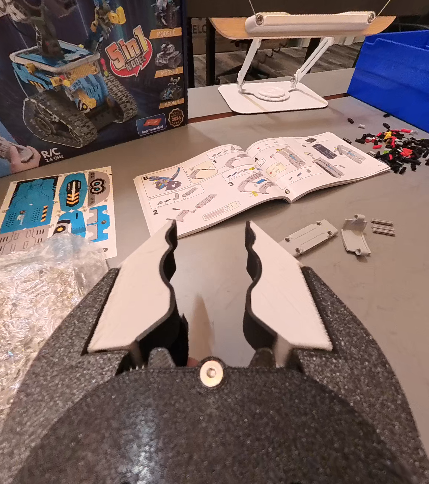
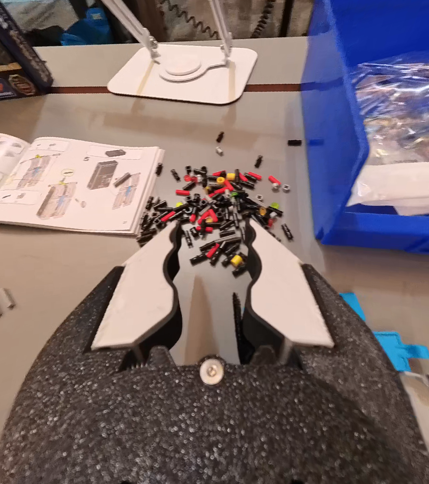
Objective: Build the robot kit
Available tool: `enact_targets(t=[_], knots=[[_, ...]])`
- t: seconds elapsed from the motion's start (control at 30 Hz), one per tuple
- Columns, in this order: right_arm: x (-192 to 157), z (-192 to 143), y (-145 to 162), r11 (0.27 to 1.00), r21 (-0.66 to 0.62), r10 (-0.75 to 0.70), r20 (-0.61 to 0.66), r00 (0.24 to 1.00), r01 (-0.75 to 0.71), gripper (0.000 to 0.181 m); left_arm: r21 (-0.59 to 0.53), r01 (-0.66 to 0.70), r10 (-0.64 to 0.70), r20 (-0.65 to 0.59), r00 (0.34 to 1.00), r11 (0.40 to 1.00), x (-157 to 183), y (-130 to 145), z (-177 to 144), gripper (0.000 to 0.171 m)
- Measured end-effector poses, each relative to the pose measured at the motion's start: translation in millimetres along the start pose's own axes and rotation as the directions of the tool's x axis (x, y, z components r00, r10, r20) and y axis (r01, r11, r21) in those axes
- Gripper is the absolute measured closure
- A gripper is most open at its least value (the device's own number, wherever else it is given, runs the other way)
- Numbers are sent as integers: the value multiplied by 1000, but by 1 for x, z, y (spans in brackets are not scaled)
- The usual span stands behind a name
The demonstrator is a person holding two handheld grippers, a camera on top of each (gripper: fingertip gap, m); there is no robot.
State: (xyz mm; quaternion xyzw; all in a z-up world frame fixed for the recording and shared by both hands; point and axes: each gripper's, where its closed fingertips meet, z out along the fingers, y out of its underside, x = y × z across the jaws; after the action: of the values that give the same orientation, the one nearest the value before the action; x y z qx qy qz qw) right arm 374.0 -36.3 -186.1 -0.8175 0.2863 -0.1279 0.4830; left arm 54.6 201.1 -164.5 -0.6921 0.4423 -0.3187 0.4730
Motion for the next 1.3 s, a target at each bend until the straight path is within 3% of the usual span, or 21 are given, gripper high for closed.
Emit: enact_targets(t=[0.17,0.47,1.3], knots=[[5,-2,-4,998,21,66,10,998,-67,131,-16,-40,40,2,999,999,4,3,2,120],[-17,3,-1,998,-4,-70,30,997,70,136,-37,-62,62,0,998,997,7,6,5,120],[-28,7,5,996,-24,-80,86,993,82,138,-52,-47,45,-36,998,998,13,9,6,120]])
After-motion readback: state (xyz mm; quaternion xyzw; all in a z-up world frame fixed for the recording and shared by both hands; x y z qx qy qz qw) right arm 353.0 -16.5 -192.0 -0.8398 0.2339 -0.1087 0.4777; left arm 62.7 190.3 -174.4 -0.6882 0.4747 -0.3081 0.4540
